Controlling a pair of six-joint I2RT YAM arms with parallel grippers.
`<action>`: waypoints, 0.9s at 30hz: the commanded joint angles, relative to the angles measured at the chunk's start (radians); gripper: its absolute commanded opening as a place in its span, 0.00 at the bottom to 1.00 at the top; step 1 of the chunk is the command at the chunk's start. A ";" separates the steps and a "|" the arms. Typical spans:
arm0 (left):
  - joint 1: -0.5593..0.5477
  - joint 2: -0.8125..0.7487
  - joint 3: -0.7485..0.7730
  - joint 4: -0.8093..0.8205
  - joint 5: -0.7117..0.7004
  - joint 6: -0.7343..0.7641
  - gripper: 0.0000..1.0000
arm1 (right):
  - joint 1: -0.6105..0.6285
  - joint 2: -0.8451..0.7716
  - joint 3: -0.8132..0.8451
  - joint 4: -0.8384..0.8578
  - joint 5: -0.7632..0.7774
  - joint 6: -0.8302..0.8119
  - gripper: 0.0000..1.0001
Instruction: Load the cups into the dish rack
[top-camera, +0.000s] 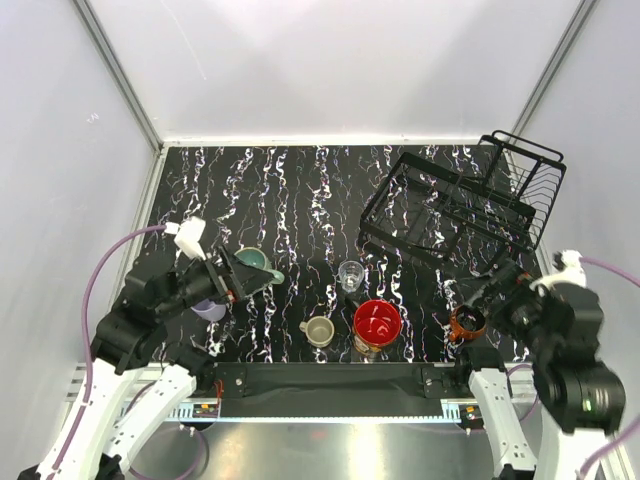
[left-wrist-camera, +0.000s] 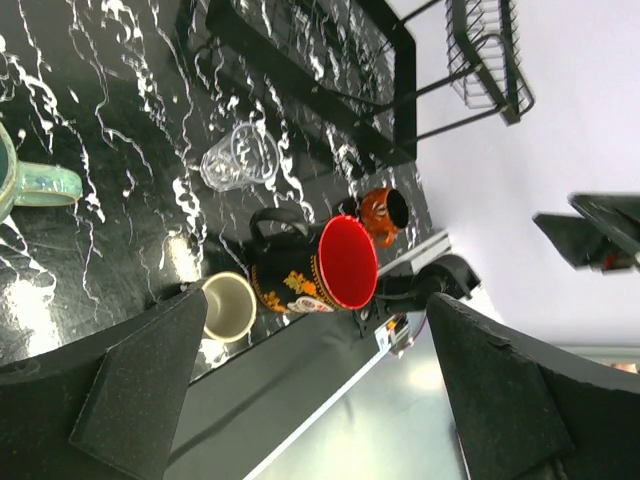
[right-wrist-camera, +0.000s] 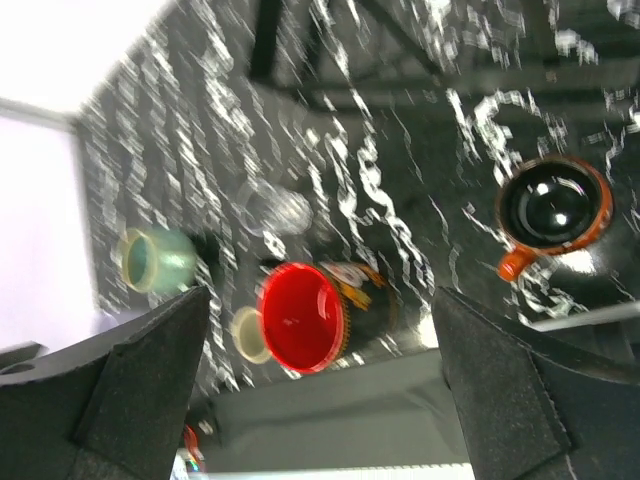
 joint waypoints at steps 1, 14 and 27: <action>0.003 0.042 0.044 -0.019 0.072 0.056 0.99 | 0.000 0.098 -0.053 -0.290 -0.080 -0.120 1.00; 0.005 0.062 0.037 -0.074 0.018 0.087 0.99 | 0.011 0.168 0.034 -0.166 -0.389 -0.217 1.00; 0.005 0.099 -0.052 -0.074 -0.049 0.025 0.99 | 0.040 0.401 0.197 -0.023 -0.395 -0.171 1.00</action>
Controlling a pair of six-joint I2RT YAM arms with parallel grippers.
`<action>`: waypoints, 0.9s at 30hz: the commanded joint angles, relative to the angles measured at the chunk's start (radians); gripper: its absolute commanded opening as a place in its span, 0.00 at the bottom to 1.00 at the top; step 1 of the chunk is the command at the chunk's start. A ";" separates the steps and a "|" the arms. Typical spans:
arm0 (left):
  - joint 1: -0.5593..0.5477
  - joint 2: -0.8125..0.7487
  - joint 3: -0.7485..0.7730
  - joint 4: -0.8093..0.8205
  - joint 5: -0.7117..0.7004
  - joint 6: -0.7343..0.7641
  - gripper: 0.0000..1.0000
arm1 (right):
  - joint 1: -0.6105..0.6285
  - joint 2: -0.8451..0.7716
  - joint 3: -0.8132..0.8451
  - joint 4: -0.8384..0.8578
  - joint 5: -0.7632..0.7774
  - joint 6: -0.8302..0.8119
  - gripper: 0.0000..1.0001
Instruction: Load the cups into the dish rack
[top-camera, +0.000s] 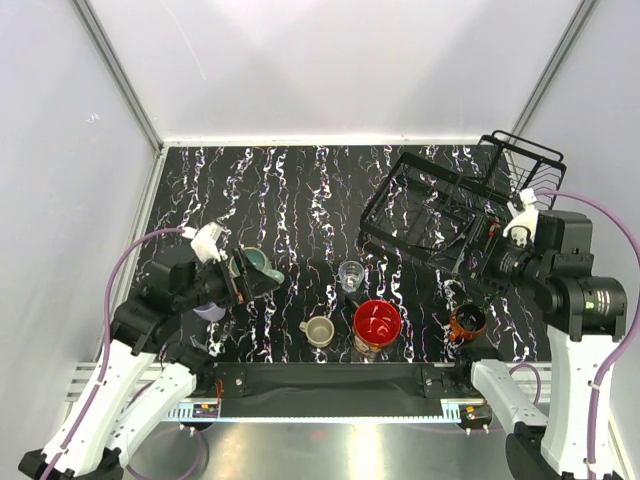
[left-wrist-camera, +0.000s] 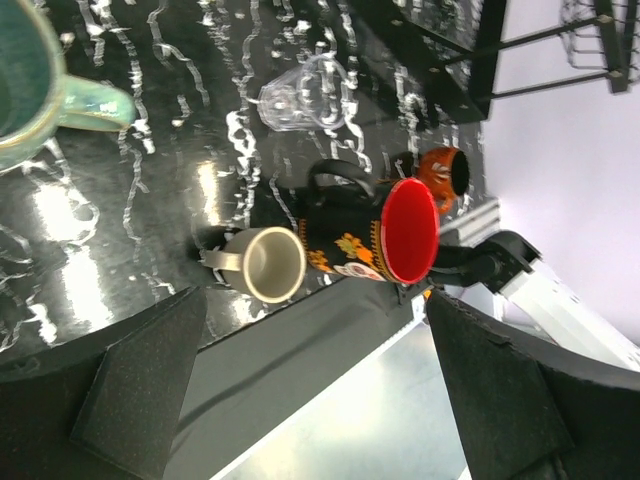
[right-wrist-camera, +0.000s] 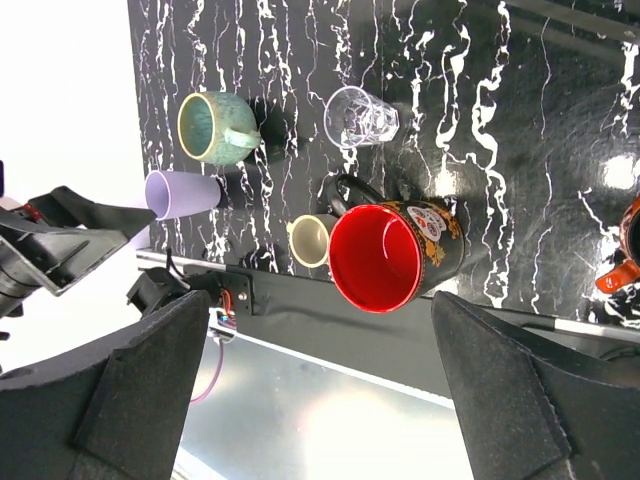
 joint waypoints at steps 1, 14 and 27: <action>0.004 0.022 0.020 -0.015 -0.061 0.006 0.99 | 0.007 0.023 0.041 -0.005 -0.018 0.016 1.00; 0.004 0.096 -0.049 0.094 0.016 -0.040 0.99 | 0.707 0.377 0.229 0.060 0.454 0.171 1.00; -0.153 0.371 0.138 0.095 -0.129 0.025 0.80 | 0.754 0.313 0.029 0.131 0.717 0.289 1.00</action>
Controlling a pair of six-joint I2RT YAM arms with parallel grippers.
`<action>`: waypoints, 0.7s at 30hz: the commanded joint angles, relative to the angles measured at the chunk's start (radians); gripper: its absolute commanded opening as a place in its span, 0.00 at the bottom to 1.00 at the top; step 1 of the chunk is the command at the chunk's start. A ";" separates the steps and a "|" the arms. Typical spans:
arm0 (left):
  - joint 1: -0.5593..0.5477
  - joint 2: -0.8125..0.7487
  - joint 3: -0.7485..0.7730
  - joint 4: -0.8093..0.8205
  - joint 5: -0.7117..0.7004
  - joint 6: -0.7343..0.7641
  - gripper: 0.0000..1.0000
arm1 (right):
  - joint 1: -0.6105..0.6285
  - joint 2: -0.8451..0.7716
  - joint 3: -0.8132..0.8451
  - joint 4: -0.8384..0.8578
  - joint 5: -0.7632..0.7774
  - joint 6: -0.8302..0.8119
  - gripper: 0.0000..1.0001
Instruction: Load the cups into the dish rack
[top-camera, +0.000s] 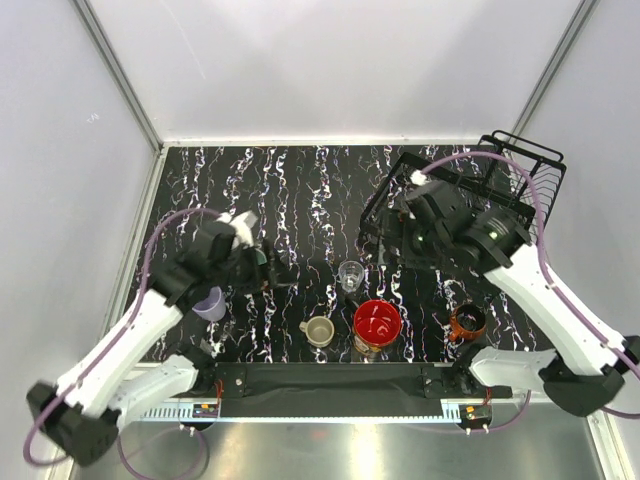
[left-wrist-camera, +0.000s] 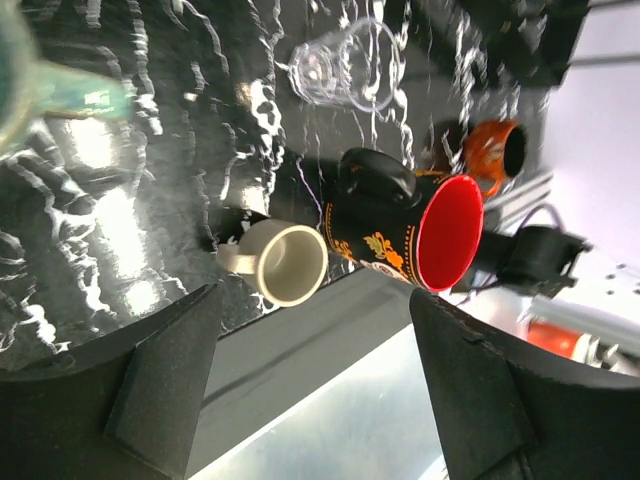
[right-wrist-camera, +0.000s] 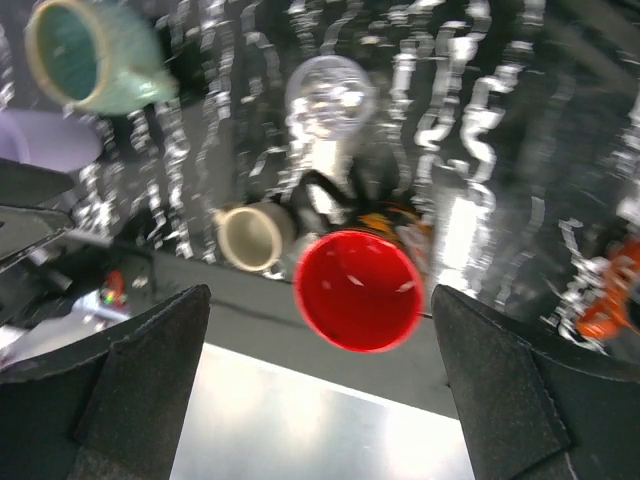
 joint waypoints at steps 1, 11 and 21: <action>-0.095 0.122 0.112 0.053 -0.121 0.026 0.81 | 0.006 -0.092 -0.026 -0.052 0.190 0.067 1.00; -0.221 0.546 0.325 0.088 -0.351 0.039 0.81 | 0.006 -0.108 -0.011 -0.265 0.195 0.026 1.00; -0.258 0.825 0.462 0.102 -0.378 0.033 0.80 | 0.008 -0.005 0.044 -0.386 0.254 0.043 1.00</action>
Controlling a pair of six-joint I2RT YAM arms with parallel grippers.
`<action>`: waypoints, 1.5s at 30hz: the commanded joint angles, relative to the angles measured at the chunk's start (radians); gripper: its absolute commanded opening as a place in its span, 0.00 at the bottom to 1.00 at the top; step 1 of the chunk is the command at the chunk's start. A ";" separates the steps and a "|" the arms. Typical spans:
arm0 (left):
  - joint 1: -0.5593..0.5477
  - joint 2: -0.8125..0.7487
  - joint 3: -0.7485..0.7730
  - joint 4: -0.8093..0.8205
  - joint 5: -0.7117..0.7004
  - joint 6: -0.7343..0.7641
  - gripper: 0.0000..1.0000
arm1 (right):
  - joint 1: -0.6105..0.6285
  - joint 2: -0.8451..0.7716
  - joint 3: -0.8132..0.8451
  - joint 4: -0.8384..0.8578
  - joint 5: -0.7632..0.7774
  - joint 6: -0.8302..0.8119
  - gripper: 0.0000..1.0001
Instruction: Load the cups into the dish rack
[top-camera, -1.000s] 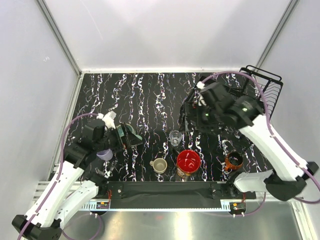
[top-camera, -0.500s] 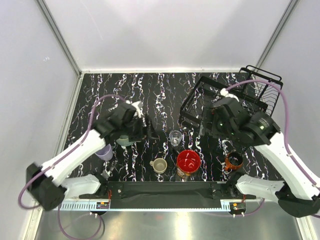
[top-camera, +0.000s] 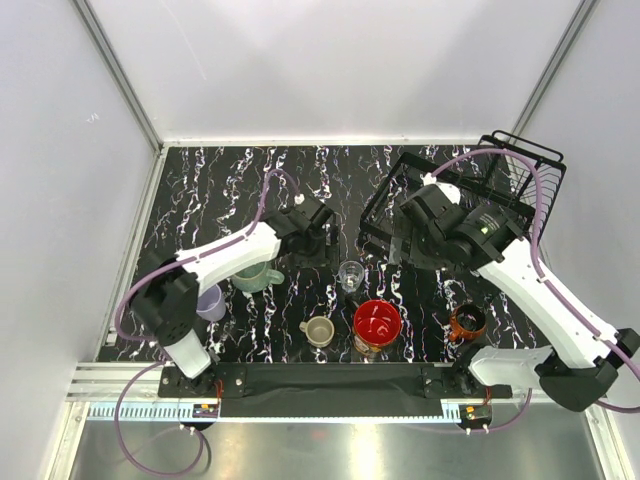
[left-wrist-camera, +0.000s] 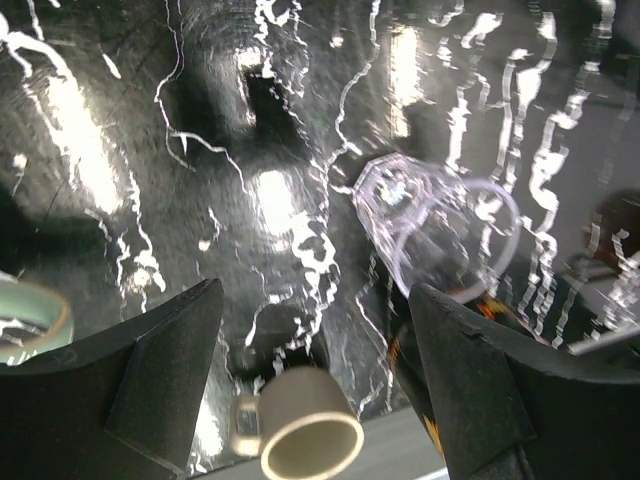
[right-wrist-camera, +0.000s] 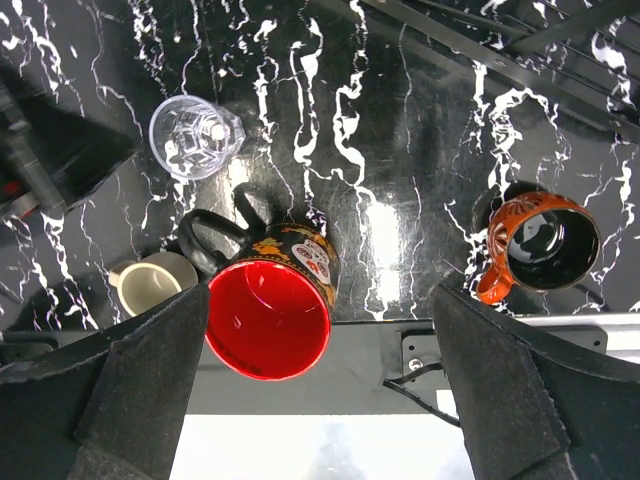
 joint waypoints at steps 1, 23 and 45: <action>-0.015 0.026 0.063 0.043 -0.044 -0.002 0.80 | 0.006 -0.024 0.046 -0.226 -0.024 -0.046 1.00; -0.054 0.172 0.085 0.135 0.058 -0.009 0.41 | 0.006 -0.241 0.003 -0.065 -0.200 -0.099 1.00; 0.020 -0.291 0.016 0.446 0.528 -0.183 0.00 | 0.007 -0.347 -0.032 0.398 -0.574 -0.005 1.00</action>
